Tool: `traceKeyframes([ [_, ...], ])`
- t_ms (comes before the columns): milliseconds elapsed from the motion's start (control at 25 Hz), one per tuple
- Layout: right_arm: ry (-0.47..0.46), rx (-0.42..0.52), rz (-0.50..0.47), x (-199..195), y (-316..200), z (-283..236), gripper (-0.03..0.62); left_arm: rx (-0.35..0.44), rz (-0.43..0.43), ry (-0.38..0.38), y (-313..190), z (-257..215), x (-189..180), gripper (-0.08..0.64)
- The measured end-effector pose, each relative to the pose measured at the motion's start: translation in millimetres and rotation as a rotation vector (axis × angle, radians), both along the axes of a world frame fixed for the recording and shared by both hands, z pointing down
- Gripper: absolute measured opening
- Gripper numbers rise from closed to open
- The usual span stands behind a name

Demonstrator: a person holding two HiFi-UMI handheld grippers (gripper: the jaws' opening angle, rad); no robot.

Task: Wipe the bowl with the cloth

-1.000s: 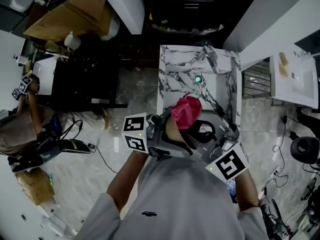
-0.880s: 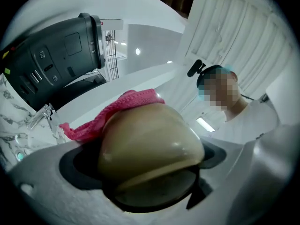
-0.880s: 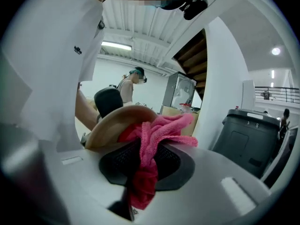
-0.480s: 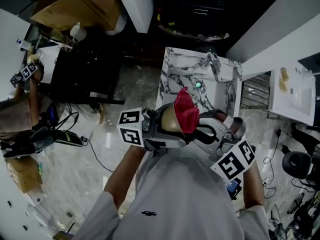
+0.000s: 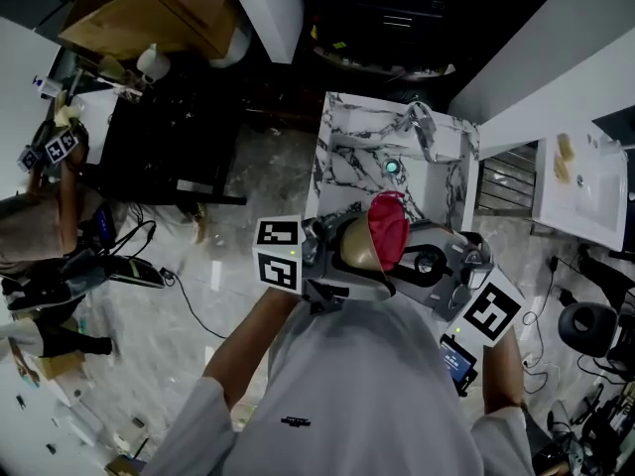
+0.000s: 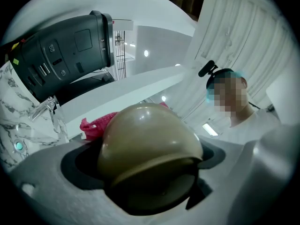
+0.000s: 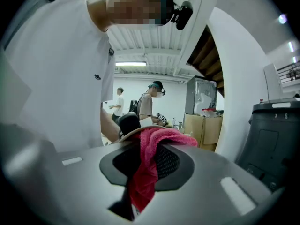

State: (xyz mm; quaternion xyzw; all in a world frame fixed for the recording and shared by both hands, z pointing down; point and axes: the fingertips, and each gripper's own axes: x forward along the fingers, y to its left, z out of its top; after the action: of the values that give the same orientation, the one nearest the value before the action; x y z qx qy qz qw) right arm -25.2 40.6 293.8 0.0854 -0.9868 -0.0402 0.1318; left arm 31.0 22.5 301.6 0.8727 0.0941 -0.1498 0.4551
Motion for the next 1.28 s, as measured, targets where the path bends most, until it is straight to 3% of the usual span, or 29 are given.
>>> traceKeyframes([
  [200, -0.085, -0.045, 0.145, 5.8, -21.8, -0.4, 0.074, 0.065, -0.011, -0.055, 0.4, 0.4, 6.0, 0.575],
  [320, -0.069, -0.051, 0.235, 11.4, -37.0, 5.8, 0.074, 0.116, -0.017, -0.092, 2.3, -0.4, 6.5, 0.574],
  [400, -0.008, -0.036, 0.241, 14.3, -38.9, 13.6, 0.072, 0.131, -0.033, -0.094, 1.3, -3.2, 4.1, 0.574],
  [520, 0.123, 0.045, 0.184, 13.4, -33.3, 23.6, 0.072, 0.145, -0.066, -0.094, -3.6, -7.7, -0.2, 0.574],
  [720, 0.232, 0.125, 0.065, 11.9, -17.6, 31.1, 0.071, 0.155, -0.112, -0.091, -16.8, -10.7, -7.7, 0.574],
  [800, 0.223, 0.107, 0.01, 11.0, -9.1, 29.0, 0.071, 0.164, -0.114, -0.094, -19.8, -11.2, -11.0, 0.574],
  [1040, 0.077, 0.025, -0.104, 10.3, 6.4, 9.2, 0.071, 0.166, -0.055, -0.09, -9.9, -9.4, -1.7, 0.574],
  [1280, 0.044, 0.053, -0.155, -2.9, 8.5, 2.5, 0.067, 0.178, 0.035, -0.134, 7.7, 0.3, 9.6, 0.574],
])
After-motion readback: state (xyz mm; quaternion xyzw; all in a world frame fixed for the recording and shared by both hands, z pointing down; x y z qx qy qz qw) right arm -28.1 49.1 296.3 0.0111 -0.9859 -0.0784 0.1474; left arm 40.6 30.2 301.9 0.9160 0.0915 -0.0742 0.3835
